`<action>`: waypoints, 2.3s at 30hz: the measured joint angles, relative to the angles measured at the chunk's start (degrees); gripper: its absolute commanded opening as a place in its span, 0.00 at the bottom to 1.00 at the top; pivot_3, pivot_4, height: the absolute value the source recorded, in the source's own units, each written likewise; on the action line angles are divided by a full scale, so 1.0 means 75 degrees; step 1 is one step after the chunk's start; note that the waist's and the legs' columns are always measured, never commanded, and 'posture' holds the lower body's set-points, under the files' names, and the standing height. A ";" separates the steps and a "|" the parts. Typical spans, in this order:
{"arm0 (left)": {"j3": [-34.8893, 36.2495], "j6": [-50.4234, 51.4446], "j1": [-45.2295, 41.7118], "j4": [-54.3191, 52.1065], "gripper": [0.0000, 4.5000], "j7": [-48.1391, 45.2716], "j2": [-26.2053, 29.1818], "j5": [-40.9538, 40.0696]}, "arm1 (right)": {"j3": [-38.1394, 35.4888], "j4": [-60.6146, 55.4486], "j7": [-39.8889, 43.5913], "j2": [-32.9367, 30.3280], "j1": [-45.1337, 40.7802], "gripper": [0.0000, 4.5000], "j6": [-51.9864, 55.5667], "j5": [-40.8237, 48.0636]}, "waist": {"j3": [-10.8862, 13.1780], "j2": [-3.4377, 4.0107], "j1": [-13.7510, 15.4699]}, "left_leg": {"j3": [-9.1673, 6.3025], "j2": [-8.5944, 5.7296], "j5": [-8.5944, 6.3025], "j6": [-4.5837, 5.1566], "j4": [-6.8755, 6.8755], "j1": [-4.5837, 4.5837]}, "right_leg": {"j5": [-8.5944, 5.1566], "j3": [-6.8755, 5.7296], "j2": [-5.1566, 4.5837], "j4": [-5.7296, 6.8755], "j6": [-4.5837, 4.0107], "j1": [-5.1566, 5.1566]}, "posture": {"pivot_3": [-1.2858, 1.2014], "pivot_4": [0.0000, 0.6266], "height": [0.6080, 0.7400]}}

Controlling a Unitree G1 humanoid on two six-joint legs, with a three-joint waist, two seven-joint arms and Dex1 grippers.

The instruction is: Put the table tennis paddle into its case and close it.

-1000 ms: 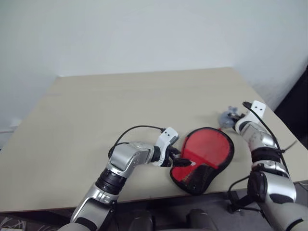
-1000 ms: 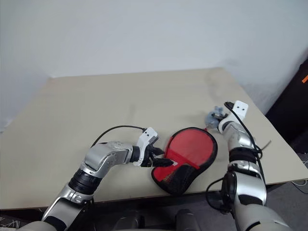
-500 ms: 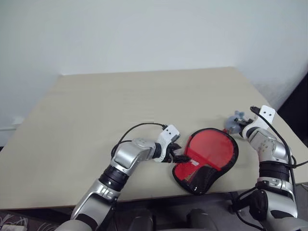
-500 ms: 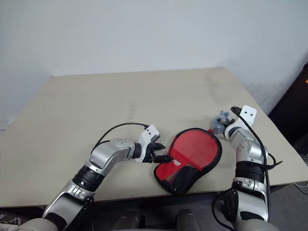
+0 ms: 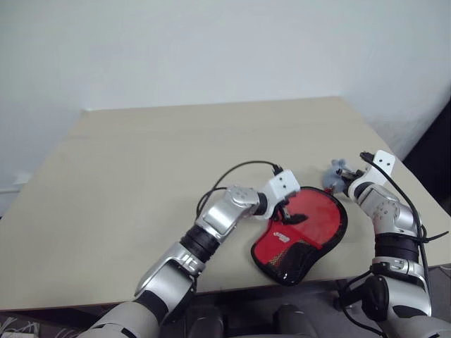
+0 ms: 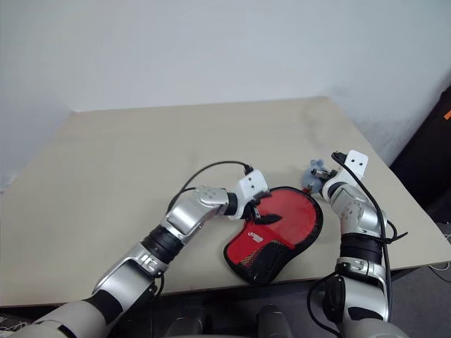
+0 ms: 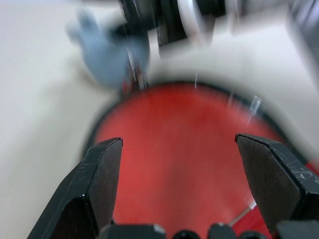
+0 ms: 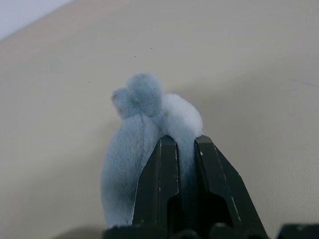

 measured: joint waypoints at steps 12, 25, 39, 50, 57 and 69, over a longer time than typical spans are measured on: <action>-0.0260 -0.0802 -0.0280 0.1141 0.86 0.0104 -0.0806 0.1053 | -0.0155 -0.0835 -0.0162 0.0174 0.0548 0.01 0.0150 0.0163 | -0.0004 -0.0015 0.0036 | -0.0002 0.0000 -0.0001 0.0000 -0.0004 -0.0004 | -0.0001 0.0001 0.0000 0.0001 0.0000 -0.0007 | 0.52 0.00 1.00; -0.0267 0.0328 0.0001 0.0272 0.86 -0.0433 -0.0695 0.1064 | -0.0979 -0.3022 -0.0255 -0.0159 0.2167 0.01 0.1564 0.0992 | -0.0021 -0.0050 0.0067 | -0.0012 -0.0002 -0.0004 -0.0003 -0.0004 -0.0001 | -0.0008 -0.0006 -0.0005 -0.0005 0.0005 0.0005 | 0.52 0.00 1.00; -0.0391 0.0418 0.0128 0.0063 0.86 -0.0657 -0.0732 0.1048 | -0.0940 -0.3580 0.1236 -0.1950 0.3804 0.01 0.1187 0.1102 | -0.0006 -0.0079 0.0336 | -0.0010 -0.0028 -0.0005 -0.0004 0.0002 -0.0006 | -0.0018 -0.0007 -0.0032 -0.0030 0.0018 0.0001 | 0.52 0.00 1.00; -0.0415 0.0420 0.0163 0.0051 0.86 -0.0675 -0.0715 0.1057 | -0.0422 -0.4620 0.3825 -0.3116 0.5553 0.01 0.0454 0.1199 | -0.0002 -0.0113 0.0277 | -0.0017 -0.0029 -0.0028 -0.0005 0.0002 0.0008 | -0.0018 -0.0008 -0.0031 -0.0109 0.0023 0.0064 | 0.52 0.00 1.00; -0.0415 0.0454 0.0194 0.0033 0.86 -0.0664 -0.0717 0.1054 | -0.0588 -0.4645 0.4965 -0.3779 0.6290 0.01 0.0410 0.1418 | -0.0015 -0.0136 0.0275 | -0.0022 -0.0029 -0.0043 -0.0018 0.0004 0.0010 | -0.0019 -0.0010 -0.0030 -0.0110 0.0023 0.0068 | 0.52 0.00 1.00; -0.0415 0.0534 0.0205 0.0022 0.86 -0.0657 -0.0722 0.1053 | -0.0725 -0.5781 0.6273 -0.4242 0.7529 0.01 0.1065 0.2261 | -0.0033 -0.0169 0.0275 | -0.0025 -0.0029 -0.0051 -0.0022 0.0009 0.0010 | -0.0021 -0.0014 -0.0031 -0.0111 0.0026 0.0070 | 0.52 0.00 1.00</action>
